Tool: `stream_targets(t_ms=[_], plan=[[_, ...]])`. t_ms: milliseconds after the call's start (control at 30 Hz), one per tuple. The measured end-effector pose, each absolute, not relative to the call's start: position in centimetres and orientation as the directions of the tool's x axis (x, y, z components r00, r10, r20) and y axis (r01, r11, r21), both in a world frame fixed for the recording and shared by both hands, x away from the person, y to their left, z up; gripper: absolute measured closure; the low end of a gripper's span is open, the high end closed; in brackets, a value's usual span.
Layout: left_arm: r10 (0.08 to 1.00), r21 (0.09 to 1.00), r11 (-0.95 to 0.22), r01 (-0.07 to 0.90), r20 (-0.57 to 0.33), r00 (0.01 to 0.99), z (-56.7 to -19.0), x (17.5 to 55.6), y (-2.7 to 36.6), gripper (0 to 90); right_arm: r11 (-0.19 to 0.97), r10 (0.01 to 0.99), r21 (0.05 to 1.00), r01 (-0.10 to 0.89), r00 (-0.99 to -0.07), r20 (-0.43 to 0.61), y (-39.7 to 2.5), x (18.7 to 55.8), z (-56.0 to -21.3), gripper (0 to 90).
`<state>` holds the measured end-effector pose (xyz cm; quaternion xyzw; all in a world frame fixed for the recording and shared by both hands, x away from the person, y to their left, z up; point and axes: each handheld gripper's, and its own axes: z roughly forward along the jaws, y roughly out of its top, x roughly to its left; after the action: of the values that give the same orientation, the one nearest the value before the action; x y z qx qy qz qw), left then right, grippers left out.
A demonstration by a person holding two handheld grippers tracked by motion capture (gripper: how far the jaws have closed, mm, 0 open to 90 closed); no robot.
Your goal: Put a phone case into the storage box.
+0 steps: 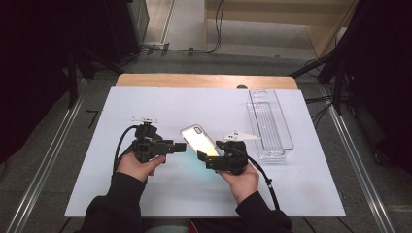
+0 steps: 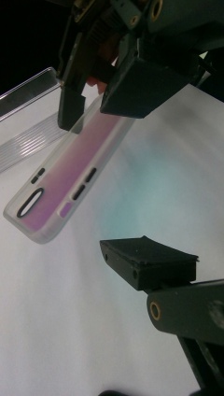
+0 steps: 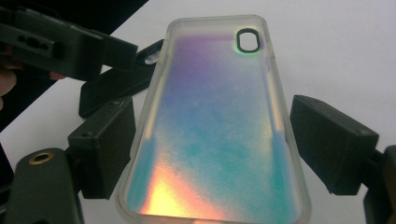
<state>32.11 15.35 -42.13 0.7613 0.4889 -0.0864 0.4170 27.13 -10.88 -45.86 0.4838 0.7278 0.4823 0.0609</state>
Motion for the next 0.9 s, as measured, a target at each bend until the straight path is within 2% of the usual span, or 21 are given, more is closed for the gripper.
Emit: stream_targets(t_ms=[567,733,900], plan=[[0.666,0.521,-0.120,0.845,-0.589,0.458,-42.8,33.2,14.0,29.9,0.052,0.727,0.790,0.611,-0.565,0.390,-9.3,26.4,-45.9,15.3],[0.663,0.503,-0.085,0.860,-0.616,0.425,-42.8,33.4,14.1,40.7,0.048,0.710,0.793,0.607,-0.579,0.400,-9.0,26.5,-46.1,15.2],[0.648,0.502,-0.046,0.864,-0.643,0.408,-42.5,33.4,14.6,62.3,0.054,0.700,0.790,0.610,-0.587,0.405,-8.7,26.5,-46.7,15.1]])
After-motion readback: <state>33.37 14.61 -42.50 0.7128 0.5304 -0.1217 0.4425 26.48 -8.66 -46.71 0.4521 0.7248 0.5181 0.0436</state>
